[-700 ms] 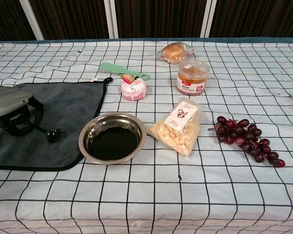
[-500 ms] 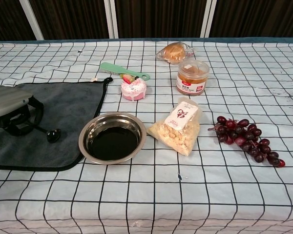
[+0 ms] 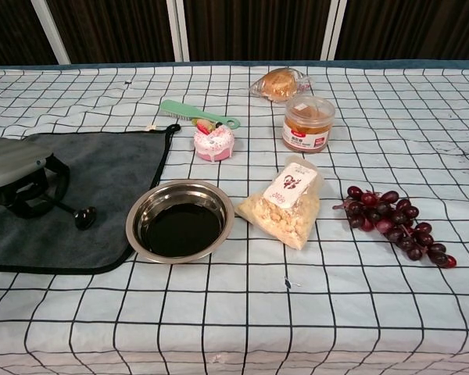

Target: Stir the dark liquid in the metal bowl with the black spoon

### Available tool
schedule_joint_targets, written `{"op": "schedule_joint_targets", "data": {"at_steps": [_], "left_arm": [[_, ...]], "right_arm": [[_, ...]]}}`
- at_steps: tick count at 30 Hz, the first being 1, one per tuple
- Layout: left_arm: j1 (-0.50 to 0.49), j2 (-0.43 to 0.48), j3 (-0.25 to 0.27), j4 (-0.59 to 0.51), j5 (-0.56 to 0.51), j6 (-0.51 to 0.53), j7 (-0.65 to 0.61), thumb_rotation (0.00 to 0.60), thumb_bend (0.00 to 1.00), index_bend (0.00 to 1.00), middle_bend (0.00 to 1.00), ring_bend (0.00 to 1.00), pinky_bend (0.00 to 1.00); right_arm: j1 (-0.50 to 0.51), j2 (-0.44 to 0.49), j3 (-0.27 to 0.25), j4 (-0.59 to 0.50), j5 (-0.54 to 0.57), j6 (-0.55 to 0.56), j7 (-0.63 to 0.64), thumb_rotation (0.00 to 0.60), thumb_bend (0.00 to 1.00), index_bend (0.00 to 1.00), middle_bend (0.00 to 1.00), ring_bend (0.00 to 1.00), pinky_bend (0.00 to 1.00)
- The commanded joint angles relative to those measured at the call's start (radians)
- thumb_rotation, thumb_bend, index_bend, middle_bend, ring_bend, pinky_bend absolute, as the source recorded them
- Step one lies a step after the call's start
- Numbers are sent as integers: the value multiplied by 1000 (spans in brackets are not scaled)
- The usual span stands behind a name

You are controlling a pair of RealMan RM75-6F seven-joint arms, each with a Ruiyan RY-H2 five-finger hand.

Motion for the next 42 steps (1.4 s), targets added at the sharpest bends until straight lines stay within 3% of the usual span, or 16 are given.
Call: {"op": "schedule_joint_targets", "data": {"at_steps": [1,17,28,36,42], "left_arm": [[-1,-2,0,2,-1,-1,2,600,480,575,893,932,910],[-2,8,-6,-17,1,7,1,600,491,579,898,935,910],[-10,71,-24,-123,7,49,54,600,490,586,900,935,911],[-64,157,-77,-310,34,131,244,600,493,600,906,937,911],[-151,181,-111,-477,37,179,540,600,502,615,918,944,916]], "right_arm": [[0,0,0,0,0,0,1,600,128,82,27,128,247],[-1,2,1,1,1,1,5,600,128,82,27,128,247],[-3,5,3,-1,0,6,11,600,128,82,27,127,247],[-5,9,4,-4,-3,12,18,600,127,82,27,127,247],[-10,15,3,-9,-13,23,28,600,127,82,26,128,247]]}}
